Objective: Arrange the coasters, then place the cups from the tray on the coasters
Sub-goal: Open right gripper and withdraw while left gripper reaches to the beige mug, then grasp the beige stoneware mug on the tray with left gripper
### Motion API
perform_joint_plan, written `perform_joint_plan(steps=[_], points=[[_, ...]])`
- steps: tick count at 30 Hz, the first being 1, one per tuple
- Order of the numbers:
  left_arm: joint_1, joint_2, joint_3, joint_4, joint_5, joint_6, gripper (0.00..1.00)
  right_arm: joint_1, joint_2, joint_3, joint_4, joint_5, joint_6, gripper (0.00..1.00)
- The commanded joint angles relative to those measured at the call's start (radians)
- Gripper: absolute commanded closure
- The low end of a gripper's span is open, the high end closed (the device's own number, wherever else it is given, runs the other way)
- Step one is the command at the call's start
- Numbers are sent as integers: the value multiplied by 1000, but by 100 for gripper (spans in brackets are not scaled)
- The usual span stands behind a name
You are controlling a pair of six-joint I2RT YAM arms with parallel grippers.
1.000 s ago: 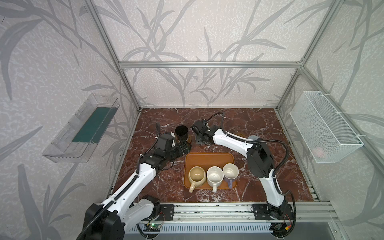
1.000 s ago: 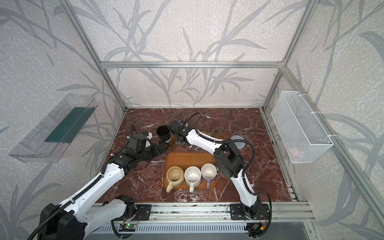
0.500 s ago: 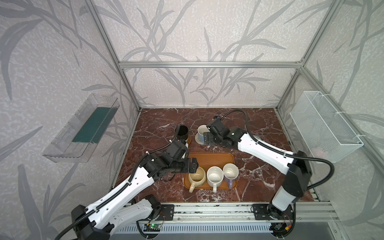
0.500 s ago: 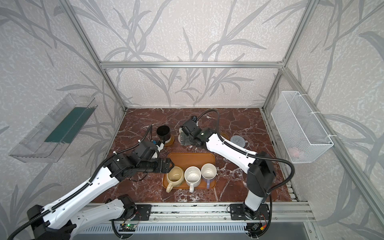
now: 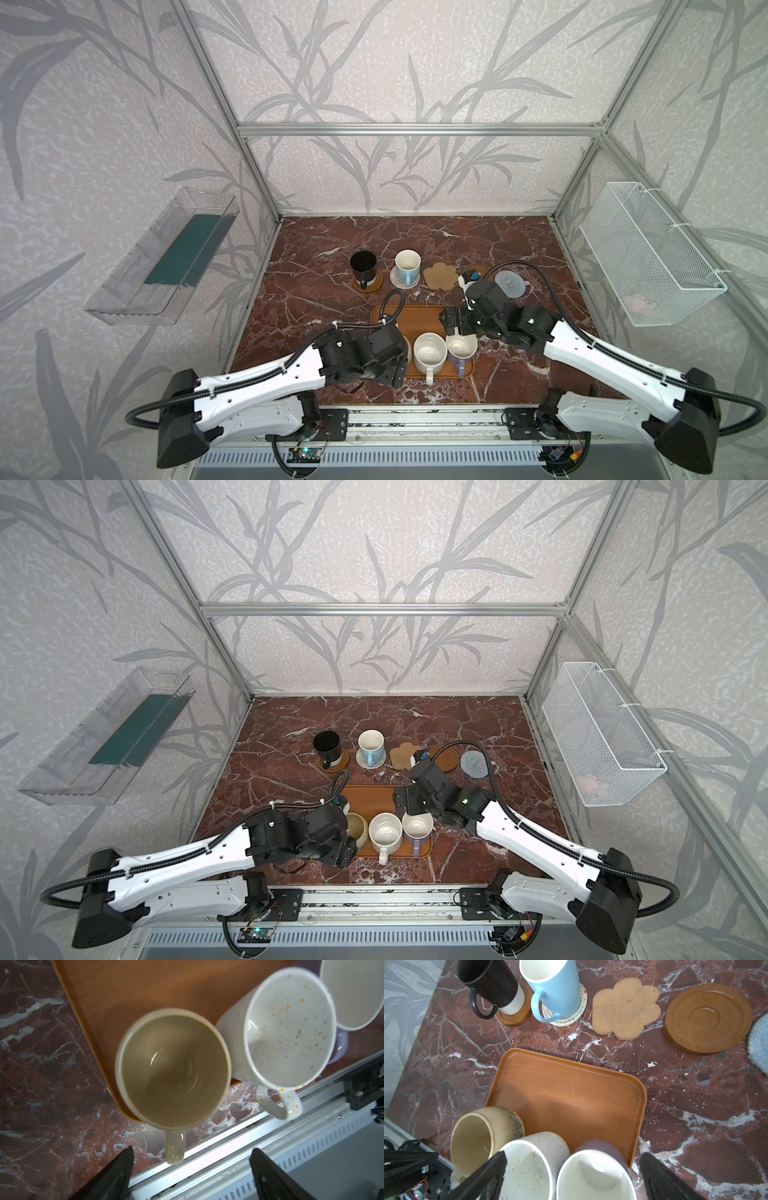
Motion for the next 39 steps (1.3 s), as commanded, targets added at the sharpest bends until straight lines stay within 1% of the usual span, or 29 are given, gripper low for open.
perform_joint_plan(steps=[1,3,4,6,10,16,19,20,21,24,27,31,36,39], points=[[-45,70,-10,10,-93,-54,15,5,-86,-40,19,8,5,1],[-71,97,6,-10,-156,-72,25,4,-116,-61,30,10,5,1],[-82,96,5,-3,-176,-76,27,5,-123,-66,31,6,5,1],[-85,93,-19,29,-183,-84,27,4,-130,-74,31,-12,3,1],[-85,123,-44,20,-212,-115,32,5,-140,-88,27,-38,8,1],[-85,160,-88,79,-207,-123,37,5,-185,-134,56,-93,12,1],[-85,191,-72,51,-226,-115,45,5,-215,-158,54,-98,14,1],[-85,201,-68,53,-227,-110,45,5,-228,-166,48,-92,55,1],[-85,211,-66,60,-228,-106,45,5,-242,-172,44,-89,69,1],[-85,239,-57,68,-238,-105,55,5,-283,-188,56,-110,64,1],[-86,258,-46,54,-274,-121,56,5,-318,-212,84,-113,46,1],[-86,254,-63,109,-255,-128,61,5,-326,-214,73,-95,31,1],[-86,250,-60,107,-269,-137,76,5,-315,-223,72,-98,27,1],[-86,241,-60,106,-278,-136,83,4,-312,-229,79,-102,28,1]])
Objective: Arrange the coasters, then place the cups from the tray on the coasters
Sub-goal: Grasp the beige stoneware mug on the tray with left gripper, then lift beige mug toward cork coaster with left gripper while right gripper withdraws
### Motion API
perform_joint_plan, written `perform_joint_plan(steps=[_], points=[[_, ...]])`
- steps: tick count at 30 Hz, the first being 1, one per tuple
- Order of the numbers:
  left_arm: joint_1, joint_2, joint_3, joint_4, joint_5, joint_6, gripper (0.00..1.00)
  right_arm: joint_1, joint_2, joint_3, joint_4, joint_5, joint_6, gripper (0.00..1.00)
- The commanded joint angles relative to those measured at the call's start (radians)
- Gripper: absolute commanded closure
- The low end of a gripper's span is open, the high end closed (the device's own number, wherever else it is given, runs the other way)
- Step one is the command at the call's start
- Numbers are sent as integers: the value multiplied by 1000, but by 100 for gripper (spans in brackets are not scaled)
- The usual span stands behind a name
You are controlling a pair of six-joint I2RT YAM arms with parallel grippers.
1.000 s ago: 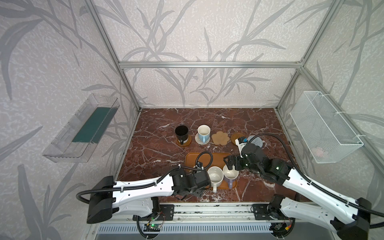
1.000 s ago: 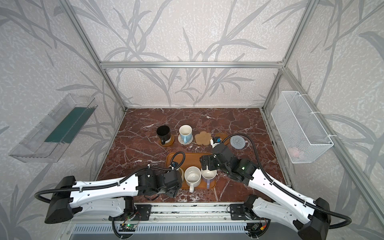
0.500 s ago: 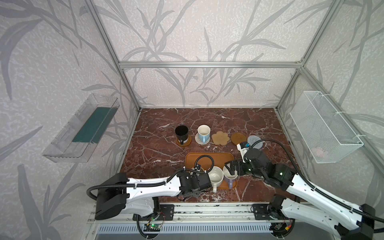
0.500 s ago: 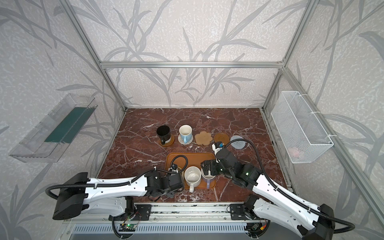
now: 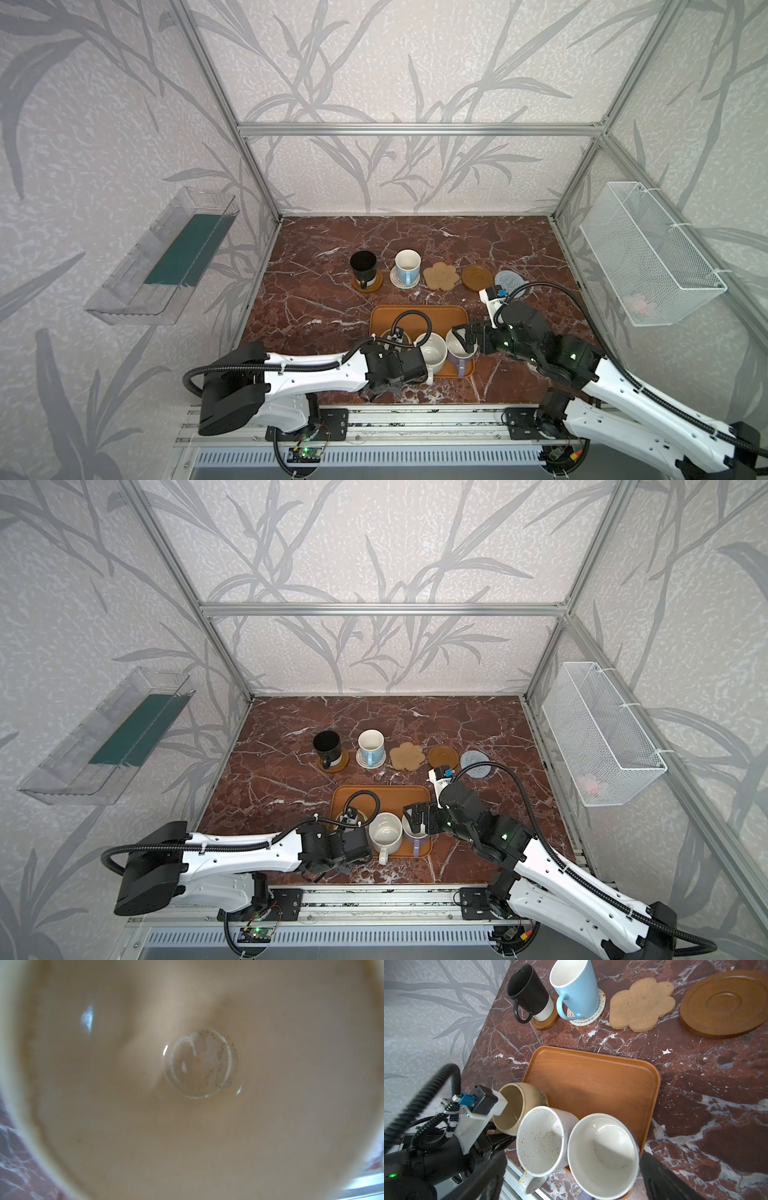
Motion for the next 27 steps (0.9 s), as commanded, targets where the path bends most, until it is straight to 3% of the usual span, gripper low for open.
perform_joint_plan(steps=[1,6,20,27], points=[[2,-16,17,-16,-68,-15,86,5,2,-13,11,1,-13,1],[2,-54,49,-89,-117,-40,100,5,1,-7,8,14,-14,1],[20,-139,265,-233,-289,27,100,4,-28,-25,104,-25,-69,1],[109,-102,410,-150,-209,166,100,3,-15,2,116,-5,-56,1]])
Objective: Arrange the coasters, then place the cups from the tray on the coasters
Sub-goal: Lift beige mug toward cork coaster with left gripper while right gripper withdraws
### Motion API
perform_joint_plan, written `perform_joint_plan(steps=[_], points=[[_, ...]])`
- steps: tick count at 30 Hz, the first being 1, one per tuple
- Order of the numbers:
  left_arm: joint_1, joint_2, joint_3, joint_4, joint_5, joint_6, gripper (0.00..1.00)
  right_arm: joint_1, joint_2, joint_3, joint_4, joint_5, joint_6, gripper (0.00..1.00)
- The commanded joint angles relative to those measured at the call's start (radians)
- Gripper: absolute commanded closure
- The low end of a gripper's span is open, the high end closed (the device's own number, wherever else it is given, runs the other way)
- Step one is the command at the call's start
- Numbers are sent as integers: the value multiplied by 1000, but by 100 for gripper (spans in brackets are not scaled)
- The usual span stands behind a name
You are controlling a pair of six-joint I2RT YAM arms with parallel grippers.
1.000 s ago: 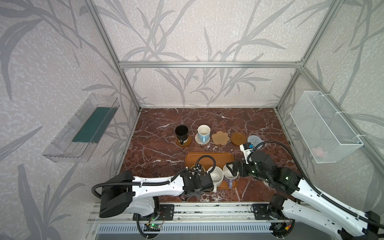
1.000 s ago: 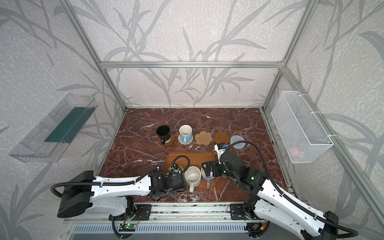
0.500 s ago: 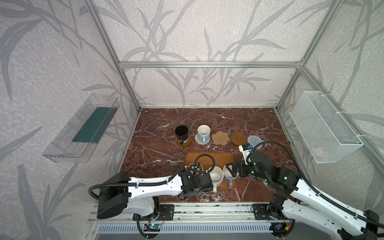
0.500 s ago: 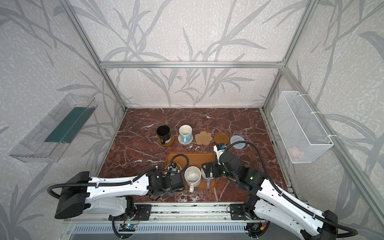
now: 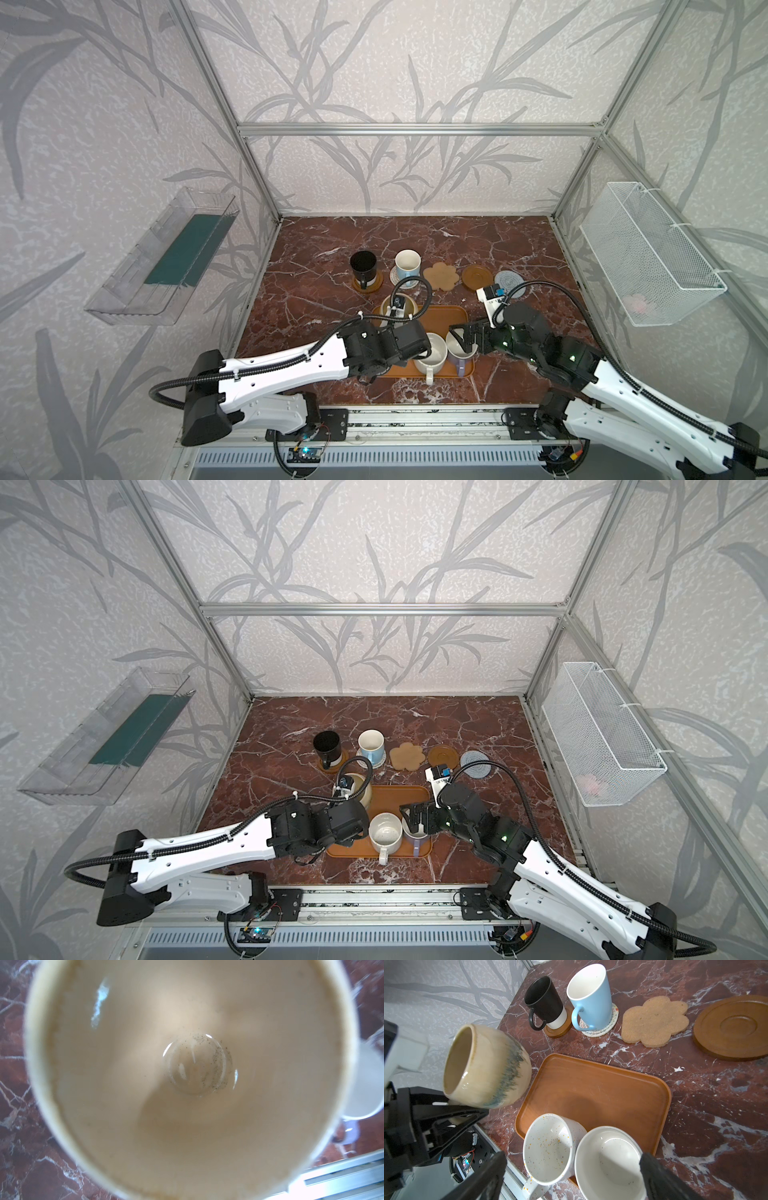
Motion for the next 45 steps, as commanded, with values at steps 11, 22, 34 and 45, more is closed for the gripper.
perform_joint_plan(steps=[11,22,34,45], points=[[150,177,287,144,43,177,100,-100,30,112,-15,33,-27,1],[233,424,484,222,107,181,100,-363,81,172,-39,-171,-42,1],[270,740,761,181,114,140,100,-471,128,131,-16,-201,-94,1],[305,878,813,230,142,106,100,-560,125,53,29,-251,-116,1]])
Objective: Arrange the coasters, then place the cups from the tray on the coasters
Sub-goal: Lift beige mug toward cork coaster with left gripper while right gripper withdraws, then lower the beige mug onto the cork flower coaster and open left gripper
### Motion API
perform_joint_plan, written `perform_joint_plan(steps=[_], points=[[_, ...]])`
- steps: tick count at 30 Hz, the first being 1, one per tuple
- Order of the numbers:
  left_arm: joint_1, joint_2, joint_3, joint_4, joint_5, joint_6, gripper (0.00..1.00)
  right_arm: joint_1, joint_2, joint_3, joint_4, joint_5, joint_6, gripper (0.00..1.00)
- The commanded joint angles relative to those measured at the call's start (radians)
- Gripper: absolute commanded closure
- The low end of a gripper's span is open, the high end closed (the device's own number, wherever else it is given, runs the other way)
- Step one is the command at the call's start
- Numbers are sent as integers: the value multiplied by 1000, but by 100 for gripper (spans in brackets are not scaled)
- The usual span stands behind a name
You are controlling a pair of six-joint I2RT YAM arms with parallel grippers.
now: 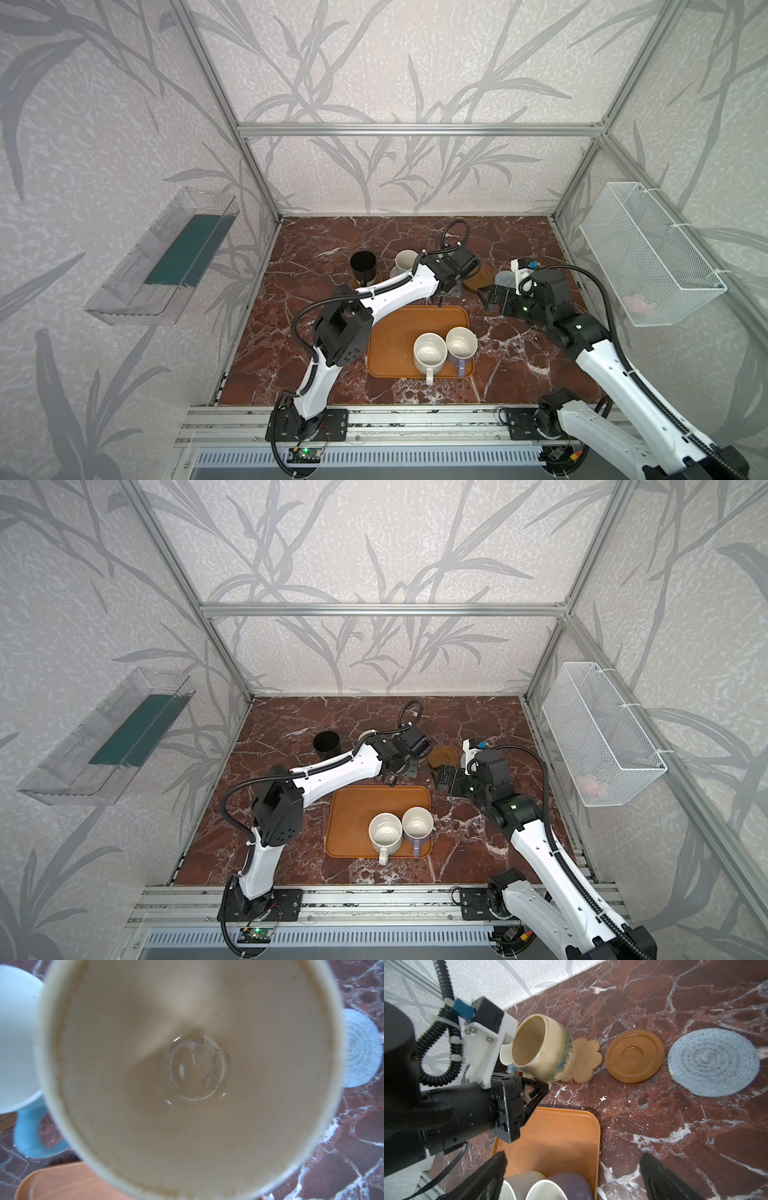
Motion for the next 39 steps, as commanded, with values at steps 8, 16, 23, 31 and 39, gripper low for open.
perform_joint_plan(steps=[8,16,23,31,39], points=[[20,90,147,33,-29,-16,100,-66,-1,-45,64,-71,-9,1],[27,164,219,-3,-30,-23,100,-87,-10,-62,37,-63,-62,1],[29,179,236,-37,-15,-26,100,-94,-4,-79,71,-89,-41,1],[31,191,224,-52,-3,-50,100,-93,10,-90,79,-92,-42,1],[32,177,194,-35,-2,-55,83,-94,20,-95,101,-100,-26,1]])
